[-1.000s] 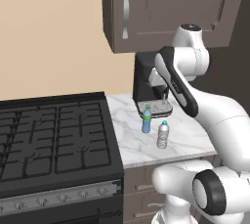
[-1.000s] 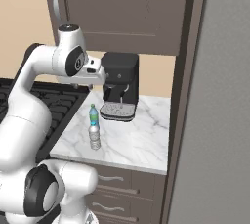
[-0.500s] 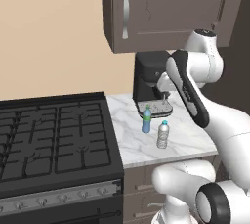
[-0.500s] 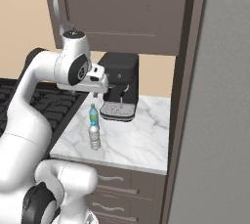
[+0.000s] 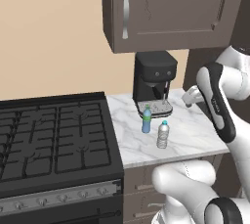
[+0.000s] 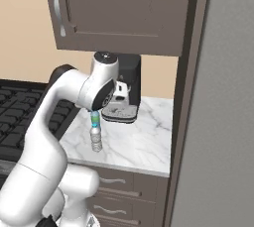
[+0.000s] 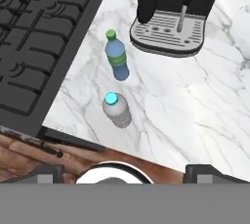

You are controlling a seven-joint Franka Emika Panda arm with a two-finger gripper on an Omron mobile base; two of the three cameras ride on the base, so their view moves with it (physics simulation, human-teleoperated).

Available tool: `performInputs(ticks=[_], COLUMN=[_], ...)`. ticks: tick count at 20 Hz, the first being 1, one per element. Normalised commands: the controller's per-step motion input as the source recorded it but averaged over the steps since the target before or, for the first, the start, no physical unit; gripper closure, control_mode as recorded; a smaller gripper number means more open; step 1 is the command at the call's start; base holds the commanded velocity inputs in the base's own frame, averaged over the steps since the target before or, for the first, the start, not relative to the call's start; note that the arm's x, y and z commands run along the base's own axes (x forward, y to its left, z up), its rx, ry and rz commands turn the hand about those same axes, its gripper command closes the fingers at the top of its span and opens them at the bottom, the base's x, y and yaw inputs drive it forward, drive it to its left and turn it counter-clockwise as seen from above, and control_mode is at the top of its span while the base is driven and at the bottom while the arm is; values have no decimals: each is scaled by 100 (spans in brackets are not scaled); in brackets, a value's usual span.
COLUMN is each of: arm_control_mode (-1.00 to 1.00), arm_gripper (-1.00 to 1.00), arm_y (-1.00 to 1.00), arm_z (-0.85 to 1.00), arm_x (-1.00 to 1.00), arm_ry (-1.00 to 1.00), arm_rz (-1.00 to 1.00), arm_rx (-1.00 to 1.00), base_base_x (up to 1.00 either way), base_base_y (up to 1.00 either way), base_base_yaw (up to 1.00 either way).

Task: Take the bottled waters from the counter and place them in the freezer to freeze. Close the freezer door after placing the bottles.

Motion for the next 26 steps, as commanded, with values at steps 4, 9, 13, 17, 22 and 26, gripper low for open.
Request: performInputs(ticks=[4, 9, 13, 17, 22, 26], arm_control_mode=[-100, -100, -100, -100, -100, -100], arm_gripper=[-100, -100, -100, -100, -100, -100], arm_y=[-32, -10, -2, 0, -1, 0], arm_z=[-14, -24, -34, -45, -45, -45], arm_x=[11, 39, 37, 19, 15, 0], arm_ry=[0, 0, -2, -6, -2, -12], arm_rz=[23, 22, 24, 24, 24, 30], arm_rx=[12, 10, 12, 13, 9, 2], base_base_x=[0, 0, 0, 0, 0, 0], base_base_y=[0, 0, 0, 0, 0, 0], base_base_yaw=[0, 0, 0, 0, 0, 0])
